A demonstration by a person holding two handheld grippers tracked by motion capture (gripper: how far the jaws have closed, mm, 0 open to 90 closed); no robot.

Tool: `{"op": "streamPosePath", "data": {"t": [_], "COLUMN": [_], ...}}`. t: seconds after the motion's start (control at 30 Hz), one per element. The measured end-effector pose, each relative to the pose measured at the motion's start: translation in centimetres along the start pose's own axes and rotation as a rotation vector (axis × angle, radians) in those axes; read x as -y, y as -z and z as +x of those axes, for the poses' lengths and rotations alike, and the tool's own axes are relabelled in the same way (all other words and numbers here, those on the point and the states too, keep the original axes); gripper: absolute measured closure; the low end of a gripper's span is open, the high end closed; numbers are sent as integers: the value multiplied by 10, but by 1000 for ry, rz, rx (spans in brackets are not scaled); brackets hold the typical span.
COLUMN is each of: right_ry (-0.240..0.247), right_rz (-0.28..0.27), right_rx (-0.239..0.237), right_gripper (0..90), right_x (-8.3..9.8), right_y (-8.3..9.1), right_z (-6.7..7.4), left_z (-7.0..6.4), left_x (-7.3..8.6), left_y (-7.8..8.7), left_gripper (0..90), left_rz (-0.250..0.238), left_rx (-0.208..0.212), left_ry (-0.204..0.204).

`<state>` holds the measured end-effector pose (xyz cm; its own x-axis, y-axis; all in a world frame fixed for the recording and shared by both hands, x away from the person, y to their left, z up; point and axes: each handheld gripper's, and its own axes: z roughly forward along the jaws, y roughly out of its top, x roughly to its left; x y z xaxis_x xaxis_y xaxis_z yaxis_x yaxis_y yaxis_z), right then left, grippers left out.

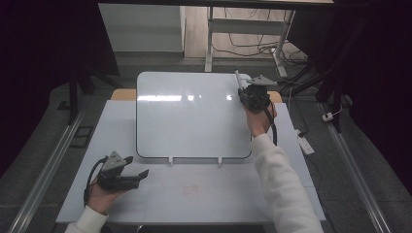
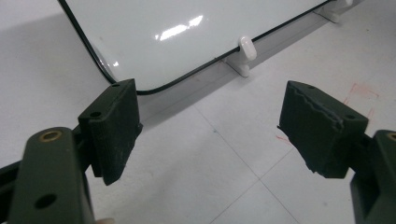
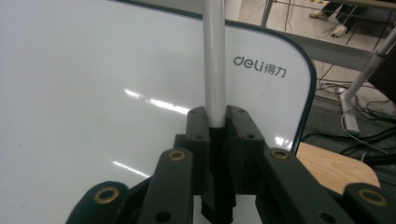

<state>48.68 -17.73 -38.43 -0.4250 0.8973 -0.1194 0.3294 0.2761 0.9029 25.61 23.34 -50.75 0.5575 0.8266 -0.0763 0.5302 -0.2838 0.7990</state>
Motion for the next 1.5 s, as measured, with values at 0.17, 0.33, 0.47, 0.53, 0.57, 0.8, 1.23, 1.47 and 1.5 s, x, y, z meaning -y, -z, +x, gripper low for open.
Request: {"op": "streamPosePath", "data": {"t": [0.17,0.33,0.47,0.53,0.57,0.8,1.23,1.47,1.5], "right_ry": [-3,-15,-4,-6,-11,20,44,24,25], "right_rz": [7,9,-1,-22,-34,-73,-46,-21,-16], "right_rx": [-10,-14,-8,-16,-27,-147,-348,-373,-370], "right_gripper": [751,773,730,667,654,560,495,480,477], "right_x": [-1,1,3,3,3,18,114,161,165], "right_y": [2,3,4,8,11,45,113,133,134], "right_z": [0,-1,0,-2,-3,-16,-23,-30,-30], "left_z": [0,-1,0,0,0,2,2,1,1], "left_x": [0,0,0,1,1,2,2,2,1], "left_y": [1,0,1,1,1,2,0,0,0], "left_gripper": [210,209,209,208,208,208,204,202,202], "left_rz": [-3,0,-1,-2,-2,-3,15,19,19], "left_rx": [-3,-3,-6,-5,-5,-5,-1,8,9], "left_ry": [1,-1,1,2,2,6,9,8,6]}}
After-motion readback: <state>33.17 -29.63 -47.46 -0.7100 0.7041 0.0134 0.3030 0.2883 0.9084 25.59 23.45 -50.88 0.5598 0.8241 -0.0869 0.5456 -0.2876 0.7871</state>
